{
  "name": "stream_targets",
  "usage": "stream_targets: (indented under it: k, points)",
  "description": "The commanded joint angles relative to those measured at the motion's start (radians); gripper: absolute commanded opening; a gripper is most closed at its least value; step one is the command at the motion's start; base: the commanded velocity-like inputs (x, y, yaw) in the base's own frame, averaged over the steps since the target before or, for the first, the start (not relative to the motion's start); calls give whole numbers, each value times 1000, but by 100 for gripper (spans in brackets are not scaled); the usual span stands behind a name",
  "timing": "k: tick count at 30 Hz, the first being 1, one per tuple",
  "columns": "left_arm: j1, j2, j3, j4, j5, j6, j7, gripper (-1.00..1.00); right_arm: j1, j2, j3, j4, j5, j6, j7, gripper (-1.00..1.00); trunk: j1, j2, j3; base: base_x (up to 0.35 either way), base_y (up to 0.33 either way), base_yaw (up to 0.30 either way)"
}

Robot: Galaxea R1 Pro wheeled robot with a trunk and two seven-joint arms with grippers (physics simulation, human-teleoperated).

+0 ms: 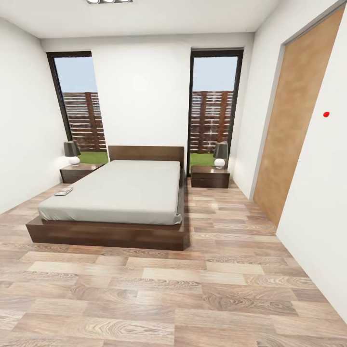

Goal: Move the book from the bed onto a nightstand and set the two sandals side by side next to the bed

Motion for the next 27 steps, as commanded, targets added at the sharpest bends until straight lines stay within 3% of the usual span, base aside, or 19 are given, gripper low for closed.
stream_targets:
  k: [1,27]
  points:
    - [0,0,-2,0,-1,-3,1,100,0,0,1,0,0,-3,1,100,0,0,-1,0,-63,0]
    - [0,0,-2,0,-1,-4,1,100,0,0,0,1,0,-3,1,100,0,0,-1,57,-105,0]
